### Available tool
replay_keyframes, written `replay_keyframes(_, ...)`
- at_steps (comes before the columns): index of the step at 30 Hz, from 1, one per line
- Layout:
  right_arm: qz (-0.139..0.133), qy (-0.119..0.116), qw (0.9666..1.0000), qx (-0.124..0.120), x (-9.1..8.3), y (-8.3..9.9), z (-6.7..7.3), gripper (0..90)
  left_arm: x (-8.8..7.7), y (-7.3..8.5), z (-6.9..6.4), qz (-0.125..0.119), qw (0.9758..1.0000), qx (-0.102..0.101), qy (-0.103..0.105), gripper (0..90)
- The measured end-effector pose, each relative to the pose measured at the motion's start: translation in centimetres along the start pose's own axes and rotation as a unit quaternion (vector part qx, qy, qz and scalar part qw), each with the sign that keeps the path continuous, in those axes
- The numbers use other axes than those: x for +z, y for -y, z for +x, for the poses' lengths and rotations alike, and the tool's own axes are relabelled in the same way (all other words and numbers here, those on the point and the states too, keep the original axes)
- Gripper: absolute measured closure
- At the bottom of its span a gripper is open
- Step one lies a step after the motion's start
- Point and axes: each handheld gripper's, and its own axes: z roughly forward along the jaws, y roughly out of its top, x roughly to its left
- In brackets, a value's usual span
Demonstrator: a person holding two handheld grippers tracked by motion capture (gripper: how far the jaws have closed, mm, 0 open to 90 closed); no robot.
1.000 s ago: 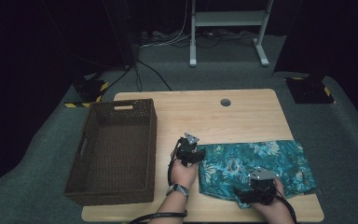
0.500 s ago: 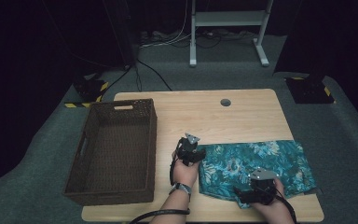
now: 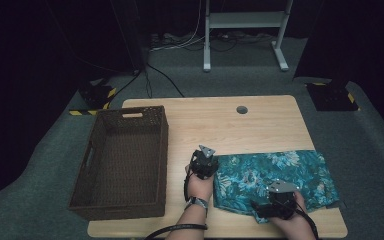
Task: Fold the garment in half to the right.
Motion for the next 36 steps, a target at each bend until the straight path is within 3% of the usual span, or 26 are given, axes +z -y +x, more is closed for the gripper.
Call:
replay_keyframes(6,-0.005,0.008,0.9999,0.004,-0.3,0.0,0.3,5.0,0.1,0.0,-0.4,0.0,0.9999,0.003,0.01,80.7)
replay_keyframes(9,-0.023,0.0,0.9997,0.007,-0.9,-0.2,1.0,5.5,0.1,0.0,-0.3,0.0,0.9998,-0.003,0.018,81.8)
replay_keyframes(13,-0.037,-0.008,0.9992,0.011,-1.5,-0.6,2.4,6.8,0.1,0.0,-0.2,0.0,0.9997,-0.009,0.024,82.7)
replay_keyframes(21,-0.032,-0.02,0.9991,0.018,-0.7,-1.2,5.4,16.8,0.1,0.0,0.0,0.0,0.9995,-0.014,0.027,82.7)
replay_keyframes(27,-0.026,-0.026,0.9993,-0.001,0.2,-1.8,7.4,29.2,0.1,0.0,0.0,-0.001,0.9995,-0.016,0.027,82.7)
replay_keyframes(30,-0.03,-0.038,0.9988,-0.01,0.5,-2.4,8.5,34.0,0.1,0.0,-0.4,-0.001,0.9999,-0.001,0.016,82.4)
replay_keyframes(36,-0.028,-0.058,0.9975,-0.03,1.7,-3.3,10.7,38.3,0.1,0.0,-0.3,-0.001,0.9998,-0.004,0.018,82.3)
